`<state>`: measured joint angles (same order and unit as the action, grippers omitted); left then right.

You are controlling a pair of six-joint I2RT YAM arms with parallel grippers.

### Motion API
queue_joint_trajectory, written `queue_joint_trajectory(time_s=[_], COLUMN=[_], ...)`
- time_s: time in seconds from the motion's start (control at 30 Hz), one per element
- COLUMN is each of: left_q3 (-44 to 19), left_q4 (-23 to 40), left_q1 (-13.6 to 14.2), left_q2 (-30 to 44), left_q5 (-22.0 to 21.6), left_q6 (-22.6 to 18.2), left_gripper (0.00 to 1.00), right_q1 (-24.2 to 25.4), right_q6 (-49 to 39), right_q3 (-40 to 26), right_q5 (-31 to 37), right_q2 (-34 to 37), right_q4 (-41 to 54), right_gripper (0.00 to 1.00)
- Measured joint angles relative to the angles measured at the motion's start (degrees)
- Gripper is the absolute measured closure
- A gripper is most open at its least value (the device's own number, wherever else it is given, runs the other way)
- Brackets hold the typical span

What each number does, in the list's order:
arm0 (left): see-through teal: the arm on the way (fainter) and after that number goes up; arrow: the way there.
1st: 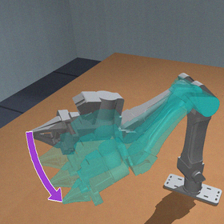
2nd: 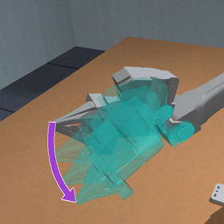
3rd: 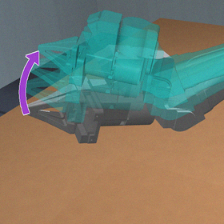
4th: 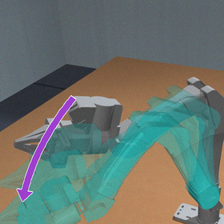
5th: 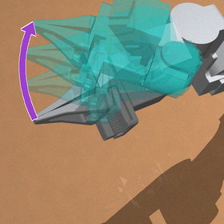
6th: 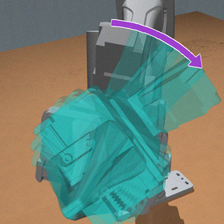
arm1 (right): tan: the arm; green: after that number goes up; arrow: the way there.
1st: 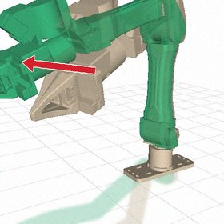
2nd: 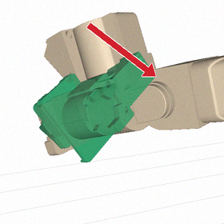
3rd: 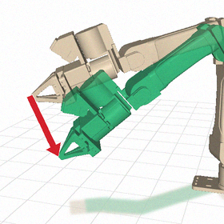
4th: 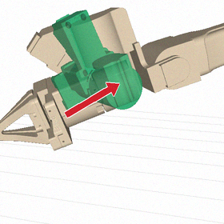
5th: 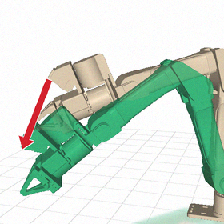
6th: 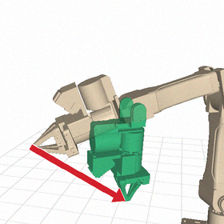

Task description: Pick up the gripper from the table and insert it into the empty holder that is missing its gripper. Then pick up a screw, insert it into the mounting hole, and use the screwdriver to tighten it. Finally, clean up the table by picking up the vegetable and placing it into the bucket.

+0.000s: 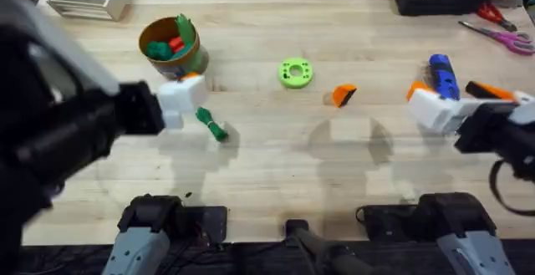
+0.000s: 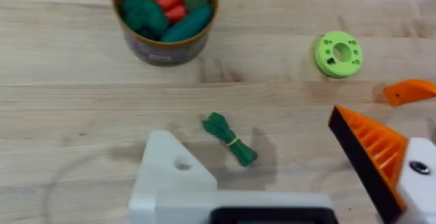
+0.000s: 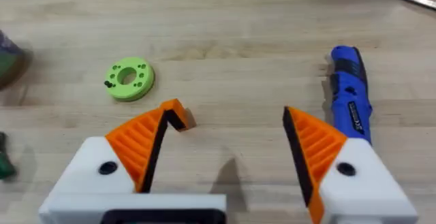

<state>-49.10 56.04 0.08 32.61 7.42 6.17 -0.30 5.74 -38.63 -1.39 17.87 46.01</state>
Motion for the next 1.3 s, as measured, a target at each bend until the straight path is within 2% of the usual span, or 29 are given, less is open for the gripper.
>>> queue_joint_trajectory(time_s=[0.07,0.1,0.27,0.3,0.37,0.4,0.47,0.5,0.53,0.57,0.63,0.73,0.83,1.0,1.03,1.1,1.13,1.2,1.3], left_q3=[-1.63,-2.04,-1.95,-1.95,-1.85,-1.66,-1.39,-1.22,-1.14,-1.14,-1.14,-1.14,-1.14,-1.14,-1.14,-1.01,-0.86,-0.84,-0.60], left_q4=[-0.09,0.80,5.28,5.35,5.04,4.68,3.86,2.82,1.60,-1.60,-3.33,-6.59,-9.30,-9.26,-6.45,-4.96,-10.65,-17.17,-25.41], left_q1=[0.00,0.00,0.00,0.00,0.00,0.00,0.00,0.00,0.00,0.00,0.00,0.00,0.00,0.00,0.00,0.00,0.10,1.04,4.35], left_q2=[3.92,8.34,13.97,15.01,16.50,17.28,18.17,18.49,18.74,18.81,18.83,18.81,18.82,18.83,18.81,18.83,18.83,18.83,18.78], left_q5=[2.51,5.08,7.23,7.63,7.88,8.01,8.07,8.04,8.07,8.24,8.26,8.31,8.34,8.46,8.48,8.46,8.76,9.30,9.71], left_q6=[0.35,0.59,2.54,3.10,3.37,3.38,3.50,3.33,3.43,5.16,7.25,9.59,14.32,26.28,31.27,34.21,30.75,24.98,16.44], left_gripper=[0.014,0.014,0.014,0.103,0.399,0.587,0.866,0.936,0.813,0.311,0.056,0.015,0.015,0.015,0.014,0.014,0.013,0.014,0.014], right_q1=[0.00,0.00,0.00,0.00,0.00,0.00,0.00,0.00,0.00,0.00,0.00,0.00,0.00,0.00,0.00,0.00,0.00,0.00,0.00], right_q6=[0.00,0.00,0.00,0.00,0.00,0.00,0.00,0.00,0.00,0.00,0.00,0.00,0.00,0.00,0.00,0.00,-0.02,-0.02,-0.02], right_q3=[-1.72,-2.15,-2.15,-2.15,-2.15,-2.15,-2.15,-2.15,-2.15,-2.15,-2.15,-2.15,-2.15,-2.15,-2.15,-2.15,-2.15,-2.15,-2.15], right_q5=[0.00,0.00,0.00,0.00,0.00,0.00,0.00,0.01,0.00,0.00,0.00,0.00,0.00,0.00,0.00,0.00,0.00,0.00,0.00], right_q2=[2.17,3.51,3.58,3.56,3.58,3.56,3.57,3.56,3.56,3.56,3.56,3.56,3.58,3.57,3.58,3.58,3.57,3.56,3.56], right_q4=[-0.06,0.30,0.49,0.47,0.49,0.47,0.49,0.49,0.49,0.49,0.47,0.49,0.49,0.49,0.50,0.49,0.49,0.51,0.51], right_gripper=[0.012,0.012,0.012,0.012,0.012,0.012,0.012,0.012,0.012,0.012,0.012,0.012,0.013,0.013,0.012,0.012,0.012,0.012,0.012])
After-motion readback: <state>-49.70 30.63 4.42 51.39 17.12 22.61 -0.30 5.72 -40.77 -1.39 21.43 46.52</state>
